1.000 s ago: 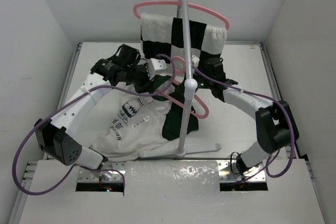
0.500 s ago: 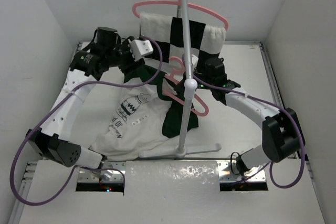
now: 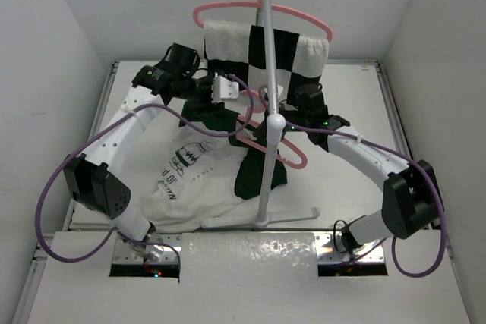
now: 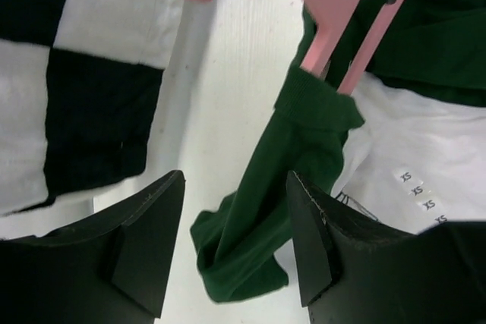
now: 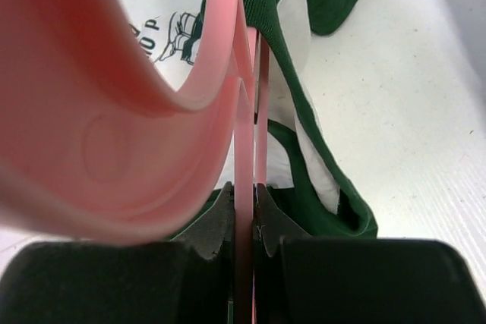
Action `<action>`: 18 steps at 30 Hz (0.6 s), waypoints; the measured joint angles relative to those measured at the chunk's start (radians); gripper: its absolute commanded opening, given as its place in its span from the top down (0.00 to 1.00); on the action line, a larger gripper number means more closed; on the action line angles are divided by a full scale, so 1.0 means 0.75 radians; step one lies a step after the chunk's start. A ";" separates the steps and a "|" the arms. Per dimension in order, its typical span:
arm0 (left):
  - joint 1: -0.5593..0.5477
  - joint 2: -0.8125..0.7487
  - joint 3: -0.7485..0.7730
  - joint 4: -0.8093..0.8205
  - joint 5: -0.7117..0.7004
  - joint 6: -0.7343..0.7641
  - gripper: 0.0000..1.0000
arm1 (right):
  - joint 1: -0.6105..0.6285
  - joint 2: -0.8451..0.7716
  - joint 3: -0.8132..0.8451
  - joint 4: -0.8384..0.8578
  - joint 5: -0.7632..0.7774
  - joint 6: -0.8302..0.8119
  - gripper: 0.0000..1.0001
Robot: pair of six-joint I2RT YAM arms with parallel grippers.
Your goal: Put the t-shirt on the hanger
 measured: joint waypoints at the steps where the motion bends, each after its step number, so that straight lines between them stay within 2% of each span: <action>1: -0.009 0.001 -0.001 0.002 0.008 0.001 0.47 | 0.000 -0.007 0.004 -0.014 -0.001 -0.008 1.00; 7: -0.084 0.002 -0.046 -0.002 0.053 0.017 0.52 | 0.010 -0.024 0.034 -0.074 -0.001 -0.040 1.00; 11: -0.102 0.035 -0.086 -0.018 0.066 0.036 0.66 | 0.018 -0.026 0.044 -0.083 -0.002 -0.043 1.00; 15: -0.102 0.096 -0.091 0.012 0.058 0.027 0.74 | 0.019 -0.026 0.046 -0.085 -0.012 -0.042 1.00; 17: -0.103 0.113 -0.093 0.024 0.054 0.017 0.84 | 0.019 -0.026 0.046 -0.085 -0.011 -0.041 1.00; 18: -0.106 0.114 -0.095 0.024 0.054 0.014 0.86 | 0.018 -0.026 0.046 -0.089 -0.009 -0.042 1.00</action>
